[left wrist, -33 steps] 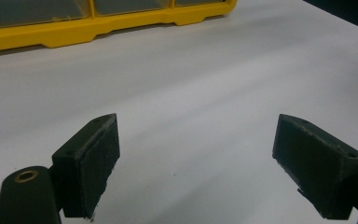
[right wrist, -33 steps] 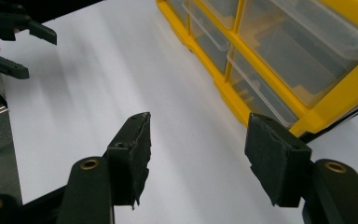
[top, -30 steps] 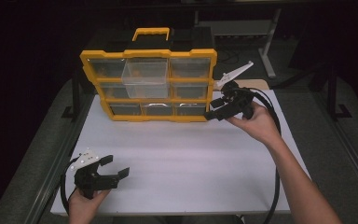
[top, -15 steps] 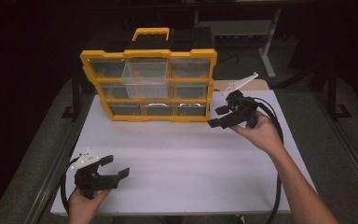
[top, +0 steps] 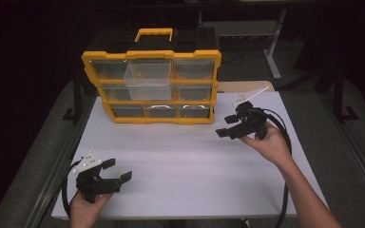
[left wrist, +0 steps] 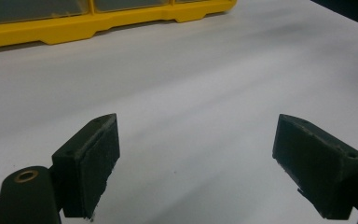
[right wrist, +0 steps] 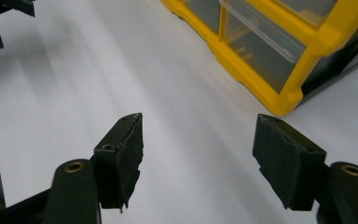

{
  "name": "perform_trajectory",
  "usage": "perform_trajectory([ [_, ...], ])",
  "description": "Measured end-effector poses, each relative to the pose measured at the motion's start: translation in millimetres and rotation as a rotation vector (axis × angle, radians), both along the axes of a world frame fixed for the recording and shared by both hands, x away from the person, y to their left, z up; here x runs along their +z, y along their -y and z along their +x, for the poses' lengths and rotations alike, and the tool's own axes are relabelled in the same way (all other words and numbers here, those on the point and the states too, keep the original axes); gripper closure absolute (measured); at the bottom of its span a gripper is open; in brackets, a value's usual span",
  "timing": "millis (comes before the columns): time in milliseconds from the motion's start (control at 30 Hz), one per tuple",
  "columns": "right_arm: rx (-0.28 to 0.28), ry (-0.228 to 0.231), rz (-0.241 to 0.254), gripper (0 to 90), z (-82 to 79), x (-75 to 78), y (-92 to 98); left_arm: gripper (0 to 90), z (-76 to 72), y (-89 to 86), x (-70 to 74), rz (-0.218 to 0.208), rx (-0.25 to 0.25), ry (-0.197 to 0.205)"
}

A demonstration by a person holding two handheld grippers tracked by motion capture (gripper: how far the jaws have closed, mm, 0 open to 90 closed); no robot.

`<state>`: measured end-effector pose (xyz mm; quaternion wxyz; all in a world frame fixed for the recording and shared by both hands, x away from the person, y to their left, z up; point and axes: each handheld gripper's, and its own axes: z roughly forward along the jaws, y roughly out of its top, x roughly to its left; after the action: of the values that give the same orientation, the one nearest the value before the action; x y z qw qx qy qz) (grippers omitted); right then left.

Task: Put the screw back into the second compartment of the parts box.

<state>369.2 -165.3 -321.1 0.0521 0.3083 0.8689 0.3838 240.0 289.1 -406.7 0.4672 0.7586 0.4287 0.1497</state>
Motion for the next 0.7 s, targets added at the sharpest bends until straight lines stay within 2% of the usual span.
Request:
perform_trajectory([
  [100, -0.01, -0.002, 0.008, 30.7, -6.6, -7.7, 5.5, 14.4, -0.5, -1.5, 0.9, 0.012, -0.005, 0.0],
  [167, -0.014, 0.002, 0.011, 30.4, -9.9, -12.4, 7.9, 14.4, -0.6, -1.8, 1.1, 0.008, -0.003, 0.002],
  [200, -0.015, 0.007, 0.011, 29.7, -11.1, -14.9, 9.3, 14.3, -0.8, -1.4, 0.8, -0.008, 0.002, 0.006],
  [267, -0.026, -0.003, 0.016, 29.4, -15.0, -19.0, 11.4, 14.4, -1.2, -2.8, 1.5, -0.005, 0.003, 0.007],
  [700, -0.066, 0.024, 0.026, 28.1, -38.3, -40.3, 27.1, 14.4, -1.2, -3.0, 0.5, -0.003, 0.005, -0.001],
])
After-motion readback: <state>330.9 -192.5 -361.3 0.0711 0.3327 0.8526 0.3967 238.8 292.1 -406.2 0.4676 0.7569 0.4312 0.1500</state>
